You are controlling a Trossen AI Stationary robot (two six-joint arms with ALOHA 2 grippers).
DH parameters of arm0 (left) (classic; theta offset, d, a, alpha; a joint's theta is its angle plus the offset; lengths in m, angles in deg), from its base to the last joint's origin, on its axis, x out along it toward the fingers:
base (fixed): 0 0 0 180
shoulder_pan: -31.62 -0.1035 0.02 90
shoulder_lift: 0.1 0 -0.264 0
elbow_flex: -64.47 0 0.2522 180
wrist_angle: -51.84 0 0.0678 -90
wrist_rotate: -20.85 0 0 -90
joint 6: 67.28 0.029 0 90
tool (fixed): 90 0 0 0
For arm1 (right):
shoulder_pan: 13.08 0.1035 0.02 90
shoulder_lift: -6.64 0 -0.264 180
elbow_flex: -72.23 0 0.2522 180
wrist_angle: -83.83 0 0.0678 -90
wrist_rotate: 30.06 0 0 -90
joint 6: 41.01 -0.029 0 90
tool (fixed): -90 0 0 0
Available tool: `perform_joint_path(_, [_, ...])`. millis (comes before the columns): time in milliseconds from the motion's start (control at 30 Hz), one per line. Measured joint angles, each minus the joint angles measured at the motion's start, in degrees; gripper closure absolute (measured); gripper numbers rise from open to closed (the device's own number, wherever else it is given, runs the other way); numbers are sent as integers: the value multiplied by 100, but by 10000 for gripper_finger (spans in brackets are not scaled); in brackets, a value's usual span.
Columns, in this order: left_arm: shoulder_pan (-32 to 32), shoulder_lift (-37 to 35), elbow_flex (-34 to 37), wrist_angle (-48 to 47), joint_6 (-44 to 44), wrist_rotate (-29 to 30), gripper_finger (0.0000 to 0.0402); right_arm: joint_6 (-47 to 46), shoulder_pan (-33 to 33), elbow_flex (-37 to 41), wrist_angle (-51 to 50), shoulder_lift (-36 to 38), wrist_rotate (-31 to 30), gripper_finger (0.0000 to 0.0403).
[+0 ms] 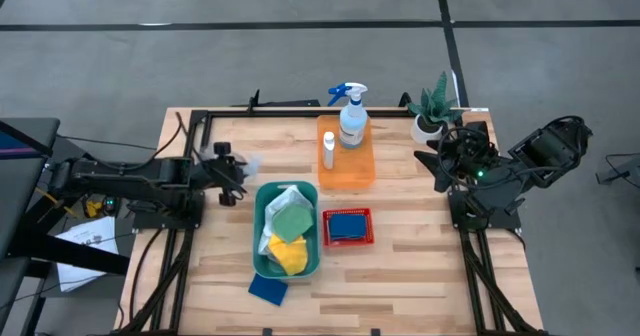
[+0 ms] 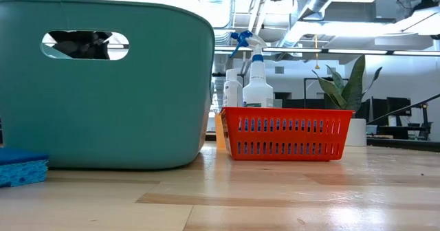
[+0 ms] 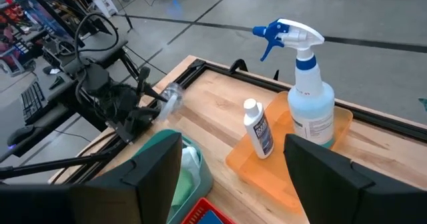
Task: Pick & Place Kitchen Items
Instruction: Put the transparent spray bottle into the orange bin
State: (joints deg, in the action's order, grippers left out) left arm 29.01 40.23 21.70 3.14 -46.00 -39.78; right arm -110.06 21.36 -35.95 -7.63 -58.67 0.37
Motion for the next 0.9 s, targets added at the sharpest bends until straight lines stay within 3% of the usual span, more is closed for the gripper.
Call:
perform_joint_path(467, [0, 0, -2, 636, -663, -64, 283, 1, 0, -2, 18, -132, -46, 148])
perform_joint_path(900, [0, 63, -9, 645, -787, -87, 287, -1, -1, -2, 40, -158, -31, 148])
